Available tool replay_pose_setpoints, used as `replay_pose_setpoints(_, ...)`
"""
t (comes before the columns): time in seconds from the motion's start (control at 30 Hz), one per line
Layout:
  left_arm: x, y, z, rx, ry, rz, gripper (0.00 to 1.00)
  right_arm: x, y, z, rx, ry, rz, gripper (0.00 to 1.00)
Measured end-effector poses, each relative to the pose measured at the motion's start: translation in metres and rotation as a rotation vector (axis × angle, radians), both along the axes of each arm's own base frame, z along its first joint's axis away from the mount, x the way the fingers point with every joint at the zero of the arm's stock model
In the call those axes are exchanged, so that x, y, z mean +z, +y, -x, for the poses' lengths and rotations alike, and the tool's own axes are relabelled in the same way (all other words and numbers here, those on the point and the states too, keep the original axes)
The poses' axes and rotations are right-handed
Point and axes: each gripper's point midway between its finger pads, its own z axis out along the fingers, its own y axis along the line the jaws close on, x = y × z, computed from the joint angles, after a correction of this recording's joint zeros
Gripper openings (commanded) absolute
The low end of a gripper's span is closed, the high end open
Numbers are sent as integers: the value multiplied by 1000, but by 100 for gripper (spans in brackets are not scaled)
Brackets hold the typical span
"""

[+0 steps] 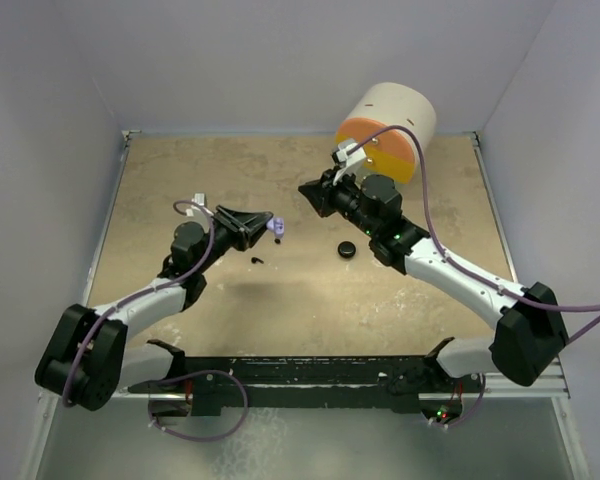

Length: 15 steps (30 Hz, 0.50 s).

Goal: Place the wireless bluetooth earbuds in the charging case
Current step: Place the earbud in the charging case.

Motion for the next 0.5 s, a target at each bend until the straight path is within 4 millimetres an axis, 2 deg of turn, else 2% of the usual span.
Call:
replay_pose_setpoints(0.23,14,-27,-10,-44,-9,48,0,-1,6,10,65,-38,-16,0)
replay_pose_setpoints(0.5,22,-36,-24,-36,12,140,0,10,10,16,100,-83,-37,0)
